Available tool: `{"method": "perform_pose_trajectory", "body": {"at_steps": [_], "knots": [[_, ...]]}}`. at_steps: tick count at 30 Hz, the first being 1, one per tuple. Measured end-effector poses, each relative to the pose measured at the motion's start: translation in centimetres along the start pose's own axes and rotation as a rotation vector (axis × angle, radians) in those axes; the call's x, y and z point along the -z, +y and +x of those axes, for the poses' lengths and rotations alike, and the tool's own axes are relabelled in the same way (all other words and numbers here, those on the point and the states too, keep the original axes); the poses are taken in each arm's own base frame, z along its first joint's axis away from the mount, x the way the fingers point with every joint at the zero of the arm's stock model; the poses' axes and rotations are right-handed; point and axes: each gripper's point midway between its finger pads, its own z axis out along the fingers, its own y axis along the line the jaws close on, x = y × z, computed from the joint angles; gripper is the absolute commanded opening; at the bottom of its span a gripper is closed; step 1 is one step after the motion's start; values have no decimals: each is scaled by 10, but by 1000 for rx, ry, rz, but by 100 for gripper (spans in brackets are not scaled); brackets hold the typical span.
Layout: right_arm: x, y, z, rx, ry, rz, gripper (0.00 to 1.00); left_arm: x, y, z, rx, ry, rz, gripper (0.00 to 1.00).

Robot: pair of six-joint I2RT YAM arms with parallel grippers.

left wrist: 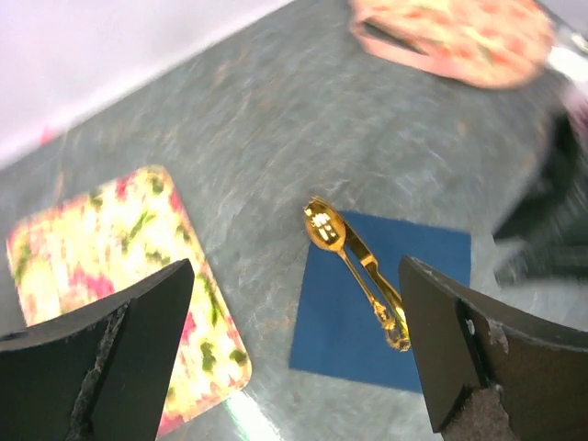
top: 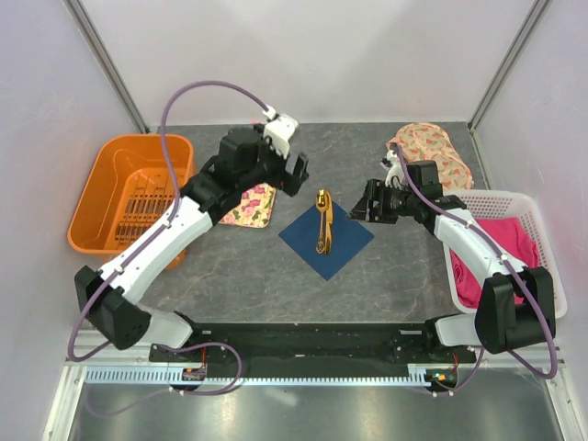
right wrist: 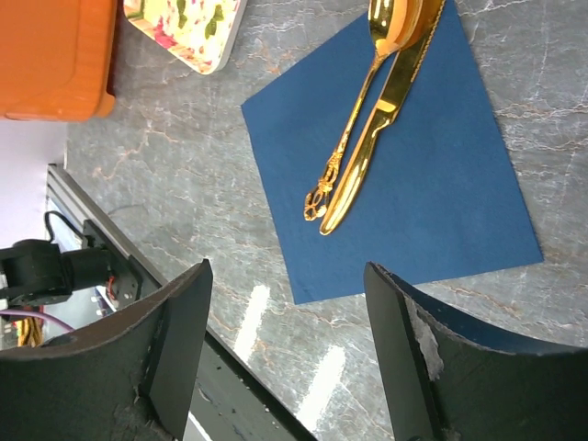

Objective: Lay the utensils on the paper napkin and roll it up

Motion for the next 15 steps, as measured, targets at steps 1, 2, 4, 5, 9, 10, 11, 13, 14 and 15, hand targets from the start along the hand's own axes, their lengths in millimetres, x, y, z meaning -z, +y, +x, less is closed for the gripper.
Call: {"method": "perform_pose_trajectory", "body": {"at_steps": [1, 2, 4, 5, 9, 10, 11, 13, 14, 15], "knots": [[0, 1, 0, -2, 0, -2, 79, 4, -8, 4, -53, -15, 51, 100], [1, 1, 0, -4, -1, -4, 82, 7, -21, 17, -111, -14, 129, 100], [1, 2, 0, -12, 0, -5, 98, 10, -39, 43, -194, -18, 246, 100], [1, 2, 0, -16, 1, -6, 98, 13, -49, 64, -235, -7, 308, 98], [0, 0, 3, -25, 6, -4, 98, 22, -101, 149, -415, 57, 545, 93], [-1, 0, 4, -27, 9, -3, 98, 25, -116, 166, -460, 68, 610, 84], [-1, -1, 5, -28, 11, -2, 98, 30, -131, 180, -508, 68, 677, 76], [-1, -2, 7, -29, 16, 0, 98, 38, -154, 199, -588, 53, 792, 55], [-1, -2, 7, -28, 16, 0, 98, 38, -163, 206, -622, 44, 830, 50], [-2, -2, 7, -27, 18, 1, 98, 36, -169, 213, -653, 39, 860, 47]]}}
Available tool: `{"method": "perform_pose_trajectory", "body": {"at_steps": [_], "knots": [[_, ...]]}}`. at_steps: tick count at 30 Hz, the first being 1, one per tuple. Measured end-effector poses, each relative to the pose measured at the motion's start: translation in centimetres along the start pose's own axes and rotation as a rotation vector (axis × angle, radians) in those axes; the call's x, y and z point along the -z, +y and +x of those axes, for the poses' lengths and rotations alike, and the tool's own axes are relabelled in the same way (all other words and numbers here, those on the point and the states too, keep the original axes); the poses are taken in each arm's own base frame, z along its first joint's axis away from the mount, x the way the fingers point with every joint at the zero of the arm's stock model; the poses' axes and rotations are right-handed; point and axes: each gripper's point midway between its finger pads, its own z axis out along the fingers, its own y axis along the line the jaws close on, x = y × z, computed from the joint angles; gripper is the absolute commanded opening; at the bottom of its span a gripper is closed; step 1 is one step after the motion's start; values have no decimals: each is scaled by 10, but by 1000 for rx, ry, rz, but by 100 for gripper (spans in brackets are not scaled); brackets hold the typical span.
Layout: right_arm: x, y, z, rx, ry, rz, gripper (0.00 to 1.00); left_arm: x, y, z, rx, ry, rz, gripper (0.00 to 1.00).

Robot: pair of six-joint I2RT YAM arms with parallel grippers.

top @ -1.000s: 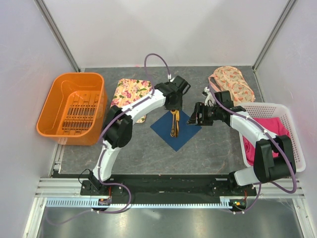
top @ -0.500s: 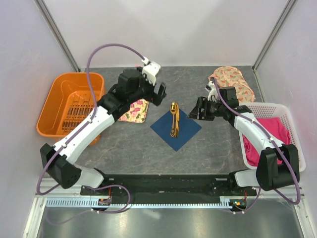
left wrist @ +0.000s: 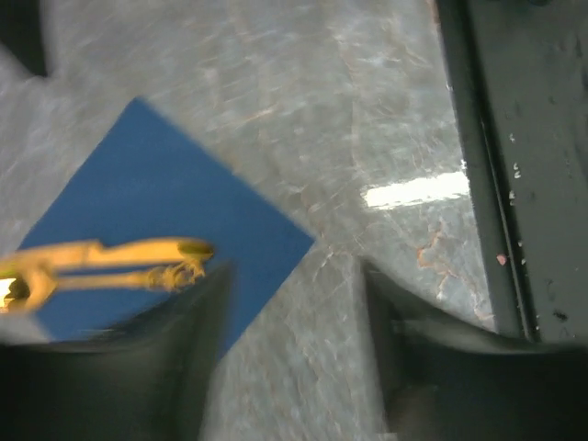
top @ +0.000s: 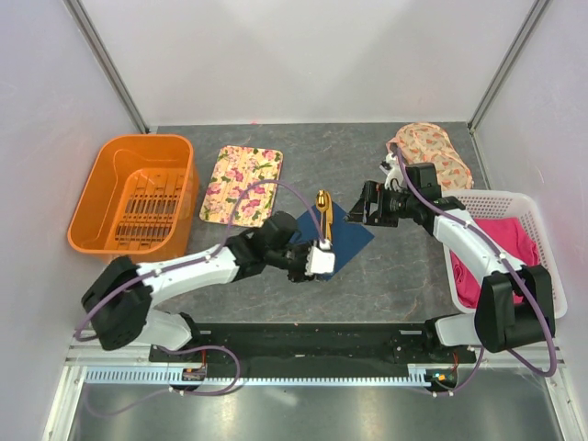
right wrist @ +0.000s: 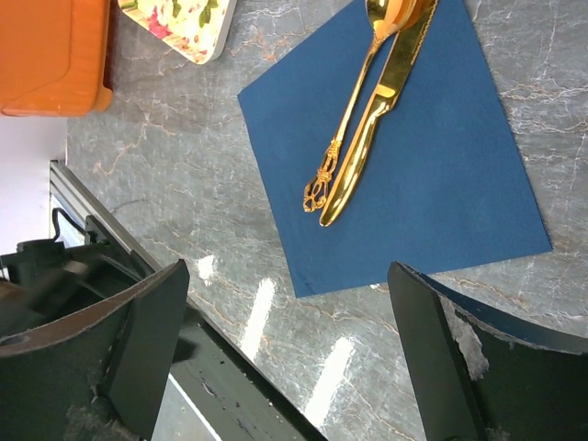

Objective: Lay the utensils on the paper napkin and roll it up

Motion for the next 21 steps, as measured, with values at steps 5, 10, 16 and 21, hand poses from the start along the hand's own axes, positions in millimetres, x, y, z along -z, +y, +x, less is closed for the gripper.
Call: {"method": "perform_pose_trajectory", "body": {"at_steps": [5, 10, 16, 21], "knots": [[-3, -4, 3, -1, 15, 6, 98, -35, -13, 23, -99, 34, 89, 37], [-4, -6, 6, 0, 26, 9, 98, -53, -20, 40, -189, 65, 122, 37], [-5, -9, 9, -3, 38, 13, 98, -66, -21, 62, -213, 124, 130, 37], [-6, -11, 14, -11, 49, 17, 98, -69, -19, 74, -230, 163, 126, 36]]}}
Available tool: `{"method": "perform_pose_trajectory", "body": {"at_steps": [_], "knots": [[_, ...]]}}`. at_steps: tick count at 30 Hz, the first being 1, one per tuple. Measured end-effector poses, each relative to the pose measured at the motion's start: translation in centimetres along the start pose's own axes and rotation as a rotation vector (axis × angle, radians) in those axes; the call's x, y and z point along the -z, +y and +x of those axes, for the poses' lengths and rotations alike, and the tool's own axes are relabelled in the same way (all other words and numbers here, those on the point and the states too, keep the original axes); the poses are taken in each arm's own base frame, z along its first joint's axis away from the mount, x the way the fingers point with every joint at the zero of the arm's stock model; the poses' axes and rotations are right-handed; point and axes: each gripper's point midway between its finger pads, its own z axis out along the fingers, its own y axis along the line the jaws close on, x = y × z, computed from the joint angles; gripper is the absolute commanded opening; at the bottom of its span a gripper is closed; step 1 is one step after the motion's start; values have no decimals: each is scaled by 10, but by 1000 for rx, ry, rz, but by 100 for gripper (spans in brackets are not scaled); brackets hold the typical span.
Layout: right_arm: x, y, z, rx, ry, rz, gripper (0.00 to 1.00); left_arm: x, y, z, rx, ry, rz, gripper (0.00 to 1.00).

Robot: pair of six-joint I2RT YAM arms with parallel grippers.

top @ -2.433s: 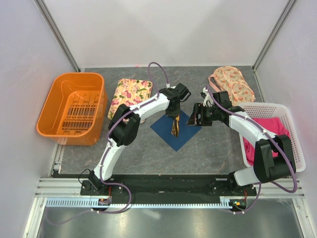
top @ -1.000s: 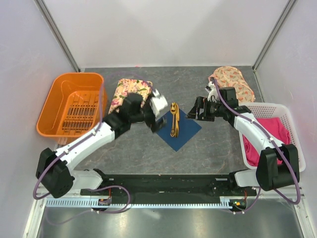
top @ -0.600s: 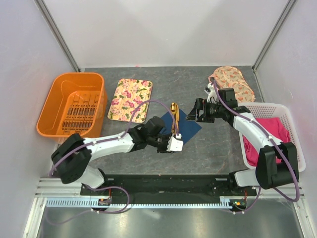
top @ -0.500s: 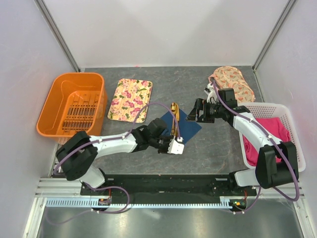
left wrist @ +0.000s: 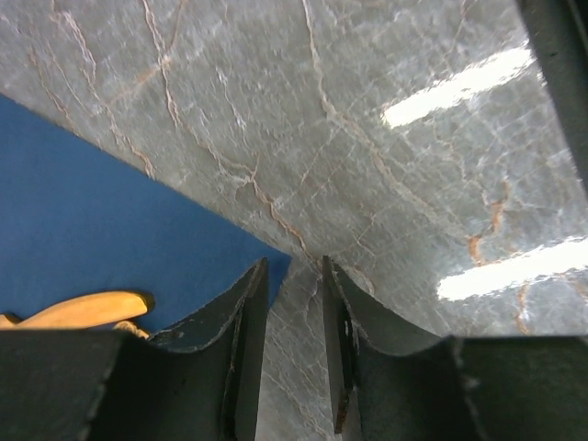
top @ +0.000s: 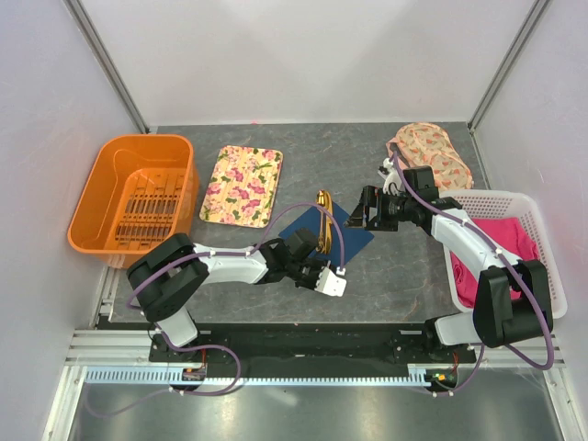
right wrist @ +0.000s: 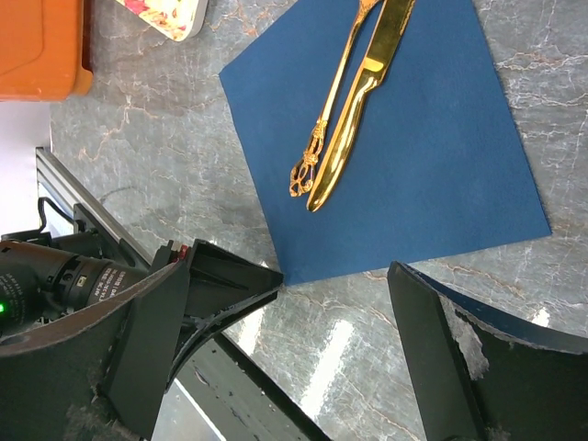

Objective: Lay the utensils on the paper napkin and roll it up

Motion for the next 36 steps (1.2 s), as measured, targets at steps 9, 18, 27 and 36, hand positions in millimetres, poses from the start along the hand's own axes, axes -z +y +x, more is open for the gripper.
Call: {"method": "perform_pose_trajectory", "body": {"at_steps": [9, 18, 27, 36], "knots": [[0, -1, 1, -1, 2, 1, 98, -7, 10, 1, -18, 8, -16, 21], [0, -1, 1, -1, 2, 1, 98, -8, 8, 2, -36, 12, -8, 2], [0, 0, 1, -1, 2, 1, 98, -6, -7, -10, -18, 4, 38, 2], [0, 0, 1, -1, 2, 1, 98, 6, 21, -24, 45, -2, 14, 2]]}}
